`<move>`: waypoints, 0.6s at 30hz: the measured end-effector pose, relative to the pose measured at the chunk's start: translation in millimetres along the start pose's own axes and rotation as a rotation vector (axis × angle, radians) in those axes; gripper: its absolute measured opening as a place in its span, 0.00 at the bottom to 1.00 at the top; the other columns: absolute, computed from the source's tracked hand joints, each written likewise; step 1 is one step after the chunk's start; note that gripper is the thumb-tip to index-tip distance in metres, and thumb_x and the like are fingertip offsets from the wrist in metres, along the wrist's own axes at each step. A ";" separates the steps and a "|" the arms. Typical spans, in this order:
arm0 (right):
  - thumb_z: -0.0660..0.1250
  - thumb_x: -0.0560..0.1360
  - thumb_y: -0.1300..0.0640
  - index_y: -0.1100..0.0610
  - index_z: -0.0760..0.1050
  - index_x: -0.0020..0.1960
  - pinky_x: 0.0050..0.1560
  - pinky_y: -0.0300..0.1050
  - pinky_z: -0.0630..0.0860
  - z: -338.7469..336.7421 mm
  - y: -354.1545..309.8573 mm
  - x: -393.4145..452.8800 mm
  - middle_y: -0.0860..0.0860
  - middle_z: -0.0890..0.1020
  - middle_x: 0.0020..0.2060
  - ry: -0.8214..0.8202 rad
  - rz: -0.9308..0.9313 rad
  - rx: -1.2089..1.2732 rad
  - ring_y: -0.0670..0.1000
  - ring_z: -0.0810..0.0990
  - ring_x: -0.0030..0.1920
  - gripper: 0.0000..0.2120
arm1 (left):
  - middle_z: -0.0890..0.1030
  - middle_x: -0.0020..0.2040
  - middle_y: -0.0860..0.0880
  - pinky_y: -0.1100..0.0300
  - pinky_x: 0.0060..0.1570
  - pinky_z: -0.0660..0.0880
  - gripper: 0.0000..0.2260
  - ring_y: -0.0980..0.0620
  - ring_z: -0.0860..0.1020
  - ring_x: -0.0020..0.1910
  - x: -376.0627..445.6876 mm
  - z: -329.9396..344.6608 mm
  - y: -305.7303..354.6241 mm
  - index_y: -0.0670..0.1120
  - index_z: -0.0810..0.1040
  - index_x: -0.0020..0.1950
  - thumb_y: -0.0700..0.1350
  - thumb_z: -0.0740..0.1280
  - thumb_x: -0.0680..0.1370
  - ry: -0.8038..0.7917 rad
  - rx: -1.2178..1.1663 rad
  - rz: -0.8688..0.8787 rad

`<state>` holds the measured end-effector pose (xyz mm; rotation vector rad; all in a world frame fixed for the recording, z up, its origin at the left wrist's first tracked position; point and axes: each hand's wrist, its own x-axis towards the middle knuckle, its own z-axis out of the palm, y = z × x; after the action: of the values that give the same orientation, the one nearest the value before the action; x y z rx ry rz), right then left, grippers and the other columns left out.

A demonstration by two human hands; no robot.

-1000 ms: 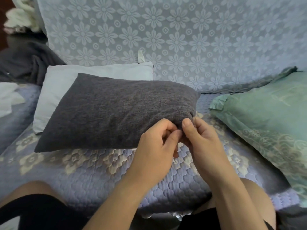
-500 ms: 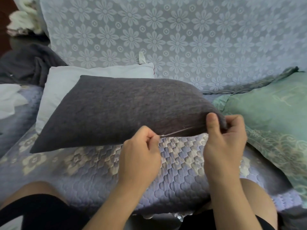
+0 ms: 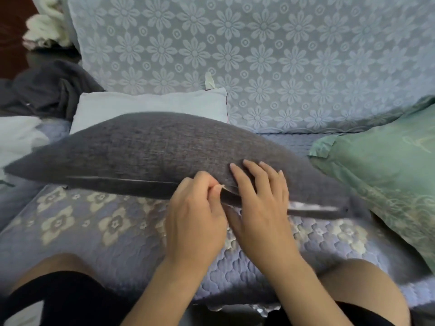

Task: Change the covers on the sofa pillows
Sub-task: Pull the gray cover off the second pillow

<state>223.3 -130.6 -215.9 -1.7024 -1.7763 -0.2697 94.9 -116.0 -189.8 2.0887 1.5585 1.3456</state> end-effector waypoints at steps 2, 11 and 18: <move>0.73 0.74 0.55 0.52 0.75 0.70 0.76 0.63 0.56 10.4 9.8 10.3 0.51 0.76 0.67 0.064 0.034 -0.067 0.58 0.70 0.71 0.25 | 0.74 0.39 0.52 0.49 0.40 0.71 0.05 0.49 0.73 0.39 5.4 0.0 8.6 0.49 0.72 0.43 0.43 0.63 0.79 -0.008 0.020 0.049; 0.66 0.80 0.50 0.54 0.80 0.40 0.47 0.49 0.68 -61.3 -9.5 138.8 0.48 0.75 0.32 0.411 -0.221 0.035 0.53 0.72 0.37 0.13 | 0.77 0.38 0.54 0.54 0.38 0.69 0.07 0.54 0.75 0.40 127.7 -68.9 59.2 0.52 0.73 0.44 0.48 0.63 0.82 0.016 0.053 0.035; 0.62 0.80 0.48 0.55 0.77 0.38 0.40 0.54 0.68 1.6 5.5 73.0 0.49 0.73 0.36 0.167 -0.068 0.053 0.54 0.69 0.39 0.16 | 0.80 0.44 0.47 0.48 0.49 0.74 0.10 0.43 0.77 0.47 101.2 -29.5 8.2 0.48 0.73 0.42 0.46 0.57 0.81 -0.445 0.142 -0.207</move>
<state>232.3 -69.5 -176.6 -1.5383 -1.7047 -0.3798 80.5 -43.9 -113.8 2.0504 1.6456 0.6600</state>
